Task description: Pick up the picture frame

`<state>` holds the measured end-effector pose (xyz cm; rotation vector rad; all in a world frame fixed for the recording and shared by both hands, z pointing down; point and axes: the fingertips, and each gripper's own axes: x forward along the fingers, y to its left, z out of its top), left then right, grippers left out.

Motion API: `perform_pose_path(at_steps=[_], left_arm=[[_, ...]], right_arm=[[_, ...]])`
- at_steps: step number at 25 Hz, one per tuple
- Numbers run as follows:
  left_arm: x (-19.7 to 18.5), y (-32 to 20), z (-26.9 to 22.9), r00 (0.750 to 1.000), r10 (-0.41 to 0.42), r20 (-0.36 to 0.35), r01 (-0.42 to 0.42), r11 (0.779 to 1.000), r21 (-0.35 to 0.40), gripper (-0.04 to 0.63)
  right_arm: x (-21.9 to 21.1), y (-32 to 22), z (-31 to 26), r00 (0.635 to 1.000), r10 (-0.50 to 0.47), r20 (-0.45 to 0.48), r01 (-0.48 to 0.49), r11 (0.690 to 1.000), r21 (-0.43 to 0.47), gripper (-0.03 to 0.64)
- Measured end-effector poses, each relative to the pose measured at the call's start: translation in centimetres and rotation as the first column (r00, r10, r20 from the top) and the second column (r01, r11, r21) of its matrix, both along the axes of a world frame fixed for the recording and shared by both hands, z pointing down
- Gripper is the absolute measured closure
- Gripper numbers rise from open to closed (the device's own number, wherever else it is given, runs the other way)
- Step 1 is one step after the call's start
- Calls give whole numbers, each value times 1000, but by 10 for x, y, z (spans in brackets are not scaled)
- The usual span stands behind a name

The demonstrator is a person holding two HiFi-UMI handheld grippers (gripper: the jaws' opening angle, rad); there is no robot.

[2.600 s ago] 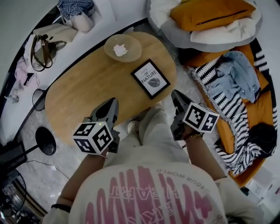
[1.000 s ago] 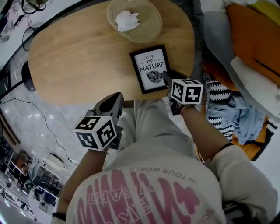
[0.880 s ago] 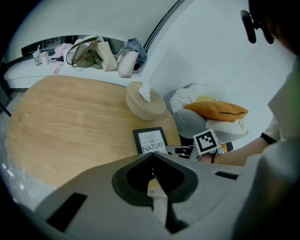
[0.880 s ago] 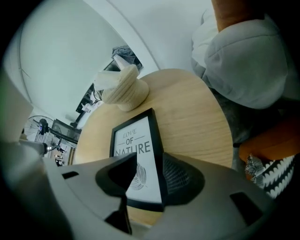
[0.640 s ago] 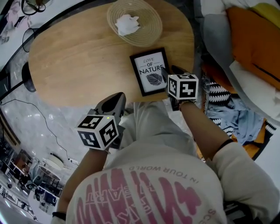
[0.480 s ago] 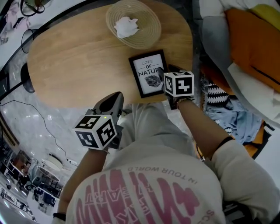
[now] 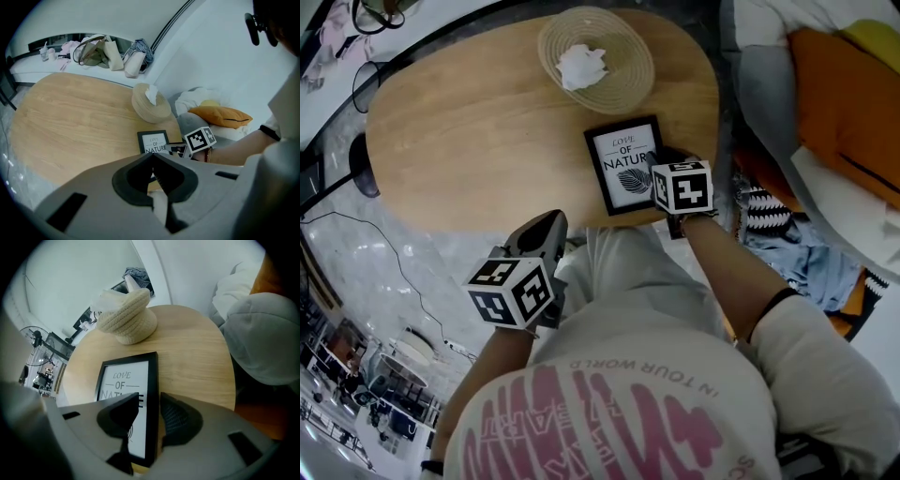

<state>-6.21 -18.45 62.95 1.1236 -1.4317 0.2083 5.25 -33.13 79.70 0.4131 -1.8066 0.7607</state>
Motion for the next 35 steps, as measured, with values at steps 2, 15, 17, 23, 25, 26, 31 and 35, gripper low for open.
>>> perform_pose_path(at_steps=[2, 15, 17, 23, 25, 26, 31, 35], left_arm=[[-4, 0, -1, 1000, -7, 2, 7, 1000, -1, 592], [-8, -15, -3, 1000, 4, -4, -4, 999, 37, 592], [-5, -15, -5, 1000, 24, -1, -24, 999, 40, 592], [-6, -13, -14, 1000, 1, -4, -1, 997, 75, 592], [-6, -7, -18, 1000, 6, -5, -5, 996, 88, 592], [-5, -4, -20, 1000, 7, -6, -6, 995, 95, 592], [0, 12, -23, 999, 42, -1, -42, 992, 121, 592], [-3, 32, -27, 997, 77, 5, -77, 988, 132, 592]], right_arm=[[0, -1, 0, 1000, -8, -8, 8, 1000, -9, 472], [14, -7, -3, 993, 56, -107, -71, 986, -148, 537], [22, -7, -5, 990, 81, -117, -98, 983, -156, 538], [44, -9, -19, 980, 128, -155, -148, 982, -119, 538], [48, -8, -28, 976, 150, -156, -167, 981, -96, 538], [50, -8, -31, 975, 164, -153, -179, 980, -88, 538], [57, -9, -50, 959, 257, -117, -264, 963, -50, 538], [57, -5, -81, 941, 329, -77, -330, 944, -9, 538]])
